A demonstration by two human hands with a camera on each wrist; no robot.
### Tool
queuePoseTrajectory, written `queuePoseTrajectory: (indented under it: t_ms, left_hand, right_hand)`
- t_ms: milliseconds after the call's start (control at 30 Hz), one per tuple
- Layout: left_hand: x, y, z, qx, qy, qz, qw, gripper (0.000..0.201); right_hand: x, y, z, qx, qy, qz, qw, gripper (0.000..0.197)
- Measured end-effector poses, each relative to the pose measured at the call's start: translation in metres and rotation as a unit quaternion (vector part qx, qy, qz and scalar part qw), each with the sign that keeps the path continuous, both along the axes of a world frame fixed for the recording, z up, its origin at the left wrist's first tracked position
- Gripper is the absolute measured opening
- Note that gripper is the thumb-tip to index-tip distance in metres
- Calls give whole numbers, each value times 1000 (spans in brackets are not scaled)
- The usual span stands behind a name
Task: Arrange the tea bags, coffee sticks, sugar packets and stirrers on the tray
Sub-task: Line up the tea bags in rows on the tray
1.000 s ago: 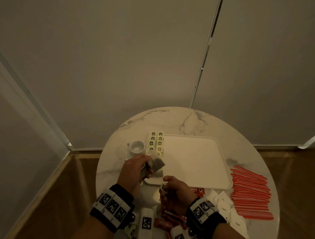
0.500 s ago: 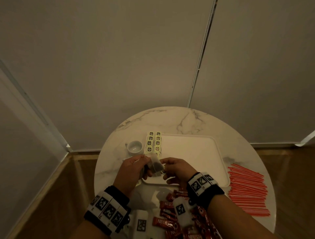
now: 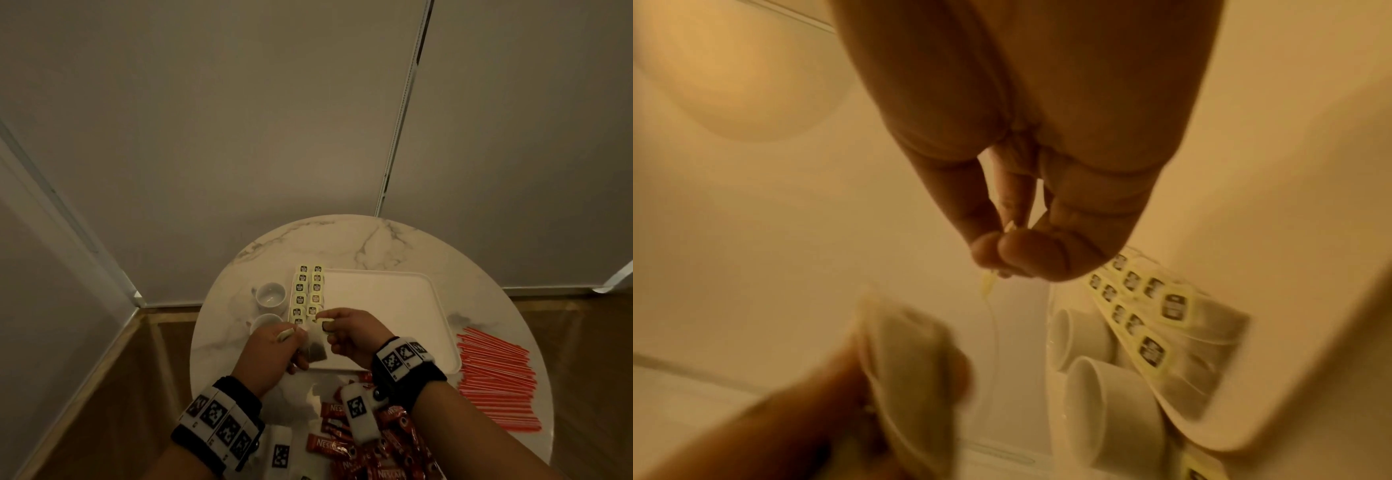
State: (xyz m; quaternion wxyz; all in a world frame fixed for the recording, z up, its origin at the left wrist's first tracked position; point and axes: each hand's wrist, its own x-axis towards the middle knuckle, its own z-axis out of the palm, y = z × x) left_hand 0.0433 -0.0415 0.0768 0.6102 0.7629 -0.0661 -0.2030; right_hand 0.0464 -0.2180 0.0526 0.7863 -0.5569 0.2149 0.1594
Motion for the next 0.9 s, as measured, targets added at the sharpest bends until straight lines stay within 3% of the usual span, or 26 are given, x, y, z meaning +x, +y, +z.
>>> queuePoseTrajectory:
  t_ms: [167,300,400,500,633,733,900]
  left_hand:
    - [-4,-1,-8,43,6,-15,999,24]
    - [-3,-3,-6,62,10,-11,998,25]
    - [-1,-4,-5,55,24,-1,998,27]
    - [0,-3,-1,7,52,31,998,27]
    - [0,0,2,-37,53,68,996,26]
    - [0,-1,-1,-62,53,78,994,24]
    - [-1,-4,-4,-60,24,66,996,26]
  right_hand:
    - [8,2,22,-61,-62,4,996,13]
    - [7,8,30,-163,-123,46,978,12]
    - [1,14,32,-276,-191,78,939,15]
    - [-10,19,28,-421,-256,86,866,20]
    - [-26,21,17,-458,-325,91,823,12]
    - [-31,19,13,-452,-334,83,823,15]
    - [-30,16,12,-383,-294,-15,876,20]
